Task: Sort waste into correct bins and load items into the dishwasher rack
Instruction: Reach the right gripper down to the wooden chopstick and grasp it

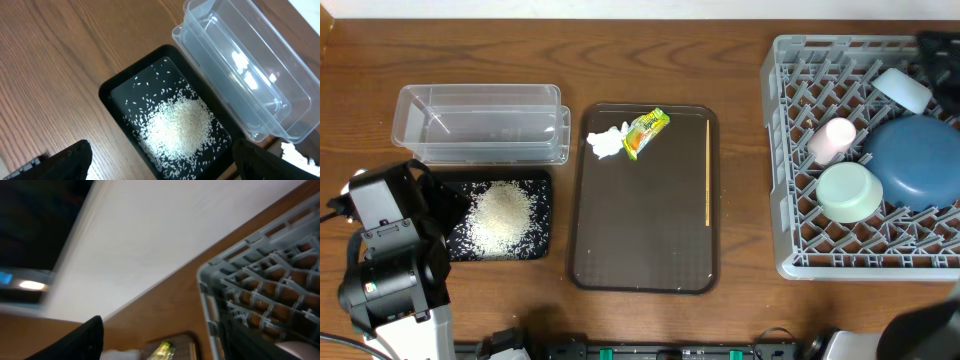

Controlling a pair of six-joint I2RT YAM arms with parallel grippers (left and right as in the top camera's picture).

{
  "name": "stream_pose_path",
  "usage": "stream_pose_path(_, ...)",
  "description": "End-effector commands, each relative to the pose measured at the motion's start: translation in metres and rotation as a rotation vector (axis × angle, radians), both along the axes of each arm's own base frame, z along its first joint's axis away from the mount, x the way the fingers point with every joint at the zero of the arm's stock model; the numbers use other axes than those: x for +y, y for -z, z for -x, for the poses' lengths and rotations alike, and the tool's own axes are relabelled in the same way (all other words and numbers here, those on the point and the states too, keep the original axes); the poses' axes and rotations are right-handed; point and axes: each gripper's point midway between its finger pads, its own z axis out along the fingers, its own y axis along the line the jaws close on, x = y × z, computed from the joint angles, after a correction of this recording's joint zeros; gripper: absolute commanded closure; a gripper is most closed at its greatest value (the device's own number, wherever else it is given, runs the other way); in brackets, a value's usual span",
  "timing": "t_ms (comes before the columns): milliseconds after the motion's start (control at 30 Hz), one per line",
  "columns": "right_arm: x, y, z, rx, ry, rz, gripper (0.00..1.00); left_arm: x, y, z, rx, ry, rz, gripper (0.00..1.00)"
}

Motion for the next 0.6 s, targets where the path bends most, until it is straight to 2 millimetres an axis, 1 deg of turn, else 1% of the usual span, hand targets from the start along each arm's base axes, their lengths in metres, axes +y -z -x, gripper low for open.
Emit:
stream_pose_path(0,0.011,0.006,-0.003,0.030,0.087,0.336,0.32,0.003,-0.003,0.001,-0.004,-0.012,-0.007,0.07)
stream_pose_path(33,0.023,0.007,-0.003,0.040,0.072,0.360,0.36,0.003,-0.003,0.001,-0.004,-0.012,-0.007,0.07)
stream_pose_path(67,0.039,0.010,-0.003,0.052,0.044,0.388,0.44,0.003,-0.003,0.001,-0.004,-0.012,-0.007,0.07)
stream_pose_path(100,0.057,0.013,-0.004,0.062,0.010,0.407,0.47,0.003,-0.003,0.001,-0.004,-0.012,-0.007,0.08)
stream_pose_path(167,0.094,0.022,-0.005,0.079,-0.062,0.434,0.50,0.003,-0.003,0.001,-0.004,-0.012,-0.007,0.07)
stream_pose_path(200,0.115,0.027,-0.004,0.089,-0.104,0.444,0.50,0.003,-0.003,0.001,-0.004,-0.012,-0.007,0.07)
stream_pose_path(233,0.127,0.031,-0.004,0.099,-0.129,0.451,0.50,0.003,-0.003,0.001,-0.004,-0.012,-0.007,0.07)
stream_pose_path(267,0.146,0.038,-0.003,0.116,-0.167,0.462,0.50,0.003,-0.003,0.001,-0.004,-0.012,-0.007,0.08)
stream_pose_path(333,0.170,0.049,0.000,0.155,-0.219,0.487,0.50,0.003,-0.003,0.001,-0.004,-0.012,-0.007,0.08)
stream_pose_path(400,0.196,0.066,0.005,0.216,-0.287,0.545,0.49,0.003,-0.003,0.001,-0.004,-0.012,-0.007,0.08)
stream_pose_path(433,0.203,0.073,0.008,0.247,-0.306,0.568,0.47,0.003,-0.003,0.001,-0.004,-0.012,-0.007,0.07)
stream_pose_path(567,0.234,0.119,0.027,0.448,-0.429,0.670,0.38,0.003,-0.003,0.001,-0.004,-0.012,-0.007,0.08)
